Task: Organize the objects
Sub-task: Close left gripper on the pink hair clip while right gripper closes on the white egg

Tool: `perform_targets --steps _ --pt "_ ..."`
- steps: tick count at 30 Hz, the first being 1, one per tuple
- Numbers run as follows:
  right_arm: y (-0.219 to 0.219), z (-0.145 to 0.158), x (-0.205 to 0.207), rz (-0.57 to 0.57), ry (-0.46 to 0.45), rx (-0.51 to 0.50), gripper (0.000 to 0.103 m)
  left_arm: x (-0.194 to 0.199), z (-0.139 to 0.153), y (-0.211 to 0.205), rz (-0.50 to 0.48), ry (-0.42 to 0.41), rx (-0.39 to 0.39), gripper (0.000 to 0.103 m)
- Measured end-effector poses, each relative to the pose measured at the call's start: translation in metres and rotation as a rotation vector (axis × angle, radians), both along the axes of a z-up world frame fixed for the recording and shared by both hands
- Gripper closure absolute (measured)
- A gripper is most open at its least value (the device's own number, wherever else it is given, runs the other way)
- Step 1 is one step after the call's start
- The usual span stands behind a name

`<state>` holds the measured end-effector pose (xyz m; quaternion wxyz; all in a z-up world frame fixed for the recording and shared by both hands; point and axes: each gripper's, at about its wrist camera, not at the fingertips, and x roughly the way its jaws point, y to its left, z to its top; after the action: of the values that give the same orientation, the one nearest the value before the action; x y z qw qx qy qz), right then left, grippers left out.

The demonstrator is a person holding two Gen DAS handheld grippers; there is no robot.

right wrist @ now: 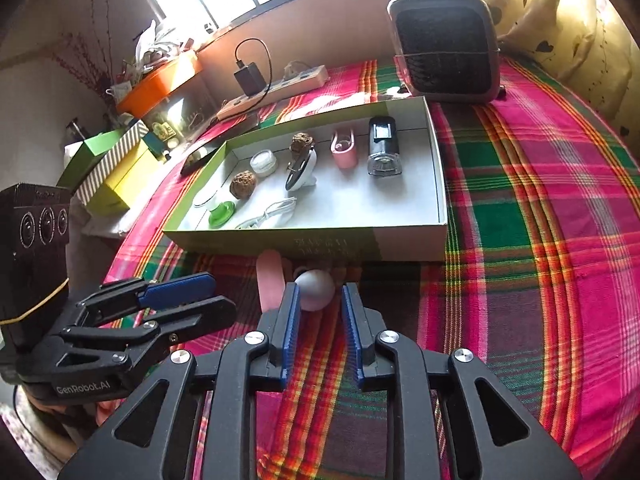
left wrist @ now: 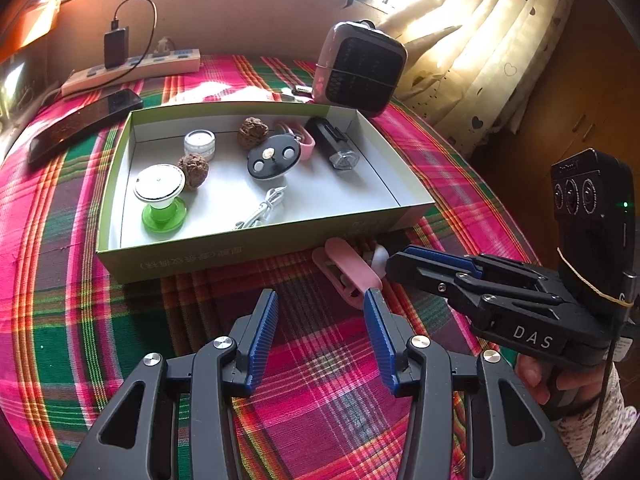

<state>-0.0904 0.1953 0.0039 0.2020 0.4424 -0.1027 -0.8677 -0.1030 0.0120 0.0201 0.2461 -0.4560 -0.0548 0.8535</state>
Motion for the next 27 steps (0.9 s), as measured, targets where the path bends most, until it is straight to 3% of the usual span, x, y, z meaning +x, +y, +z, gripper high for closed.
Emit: perform_targets --steps 7,14,22,27 --pt "-0.014 0.000 -0.003 0.035 0.018 0.058 0.058 0.000 -0.001 0.003 0.000 -0.008 0.005 0.058" --pt "-0.024 0.000 -0.006 0.072 0.023 0.083 0.058 0.002 0.002 -0.003 0.019 -0.002 0.008 0.058" --pt "-0.018 -0.004 -0.014 0.069 -0.035 0.002 0.058 0.004 0.002 -0.007 0.031 -0.005 0.012 0.058" --pt "-0.011 -0.005 -0.013 0.052 -0.044 -0.013 0.071 0.003 0.002 -0.006 0.030 -0.011 0.015 0.058"
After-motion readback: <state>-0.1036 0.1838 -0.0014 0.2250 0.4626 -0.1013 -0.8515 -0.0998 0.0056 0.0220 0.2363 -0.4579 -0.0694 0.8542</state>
